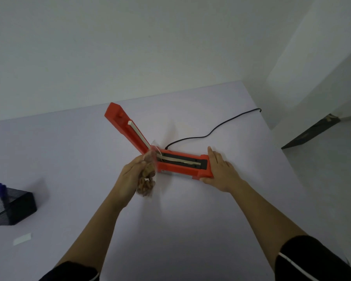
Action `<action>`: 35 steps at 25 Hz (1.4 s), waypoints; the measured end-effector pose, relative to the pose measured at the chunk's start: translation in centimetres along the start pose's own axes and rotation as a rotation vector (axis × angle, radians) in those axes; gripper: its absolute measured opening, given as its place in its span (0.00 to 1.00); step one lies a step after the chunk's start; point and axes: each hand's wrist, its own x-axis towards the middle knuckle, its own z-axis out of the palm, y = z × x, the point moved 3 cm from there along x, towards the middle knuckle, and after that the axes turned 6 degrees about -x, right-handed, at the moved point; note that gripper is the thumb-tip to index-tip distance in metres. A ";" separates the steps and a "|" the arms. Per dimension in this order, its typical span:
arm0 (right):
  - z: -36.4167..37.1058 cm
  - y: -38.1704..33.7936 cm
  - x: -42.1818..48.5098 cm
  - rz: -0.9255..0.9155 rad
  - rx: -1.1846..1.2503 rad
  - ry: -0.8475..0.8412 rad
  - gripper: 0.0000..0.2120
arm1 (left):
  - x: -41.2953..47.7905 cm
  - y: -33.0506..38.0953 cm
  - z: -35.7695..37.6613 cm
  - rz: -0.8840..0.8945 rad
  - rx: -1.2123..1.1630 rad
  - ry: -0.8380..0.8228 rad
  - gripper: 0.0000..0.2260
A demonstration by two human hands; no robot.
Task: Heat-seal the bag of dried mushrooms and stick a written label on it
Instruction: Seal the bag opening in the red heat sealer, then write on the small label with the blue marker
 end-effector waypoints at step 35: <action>6.1 -11.0 -7.1 0.069 1.068 0.020 0.08 | -6.9 -12.7 -0.3 -0.056 0.235 0.246 0.17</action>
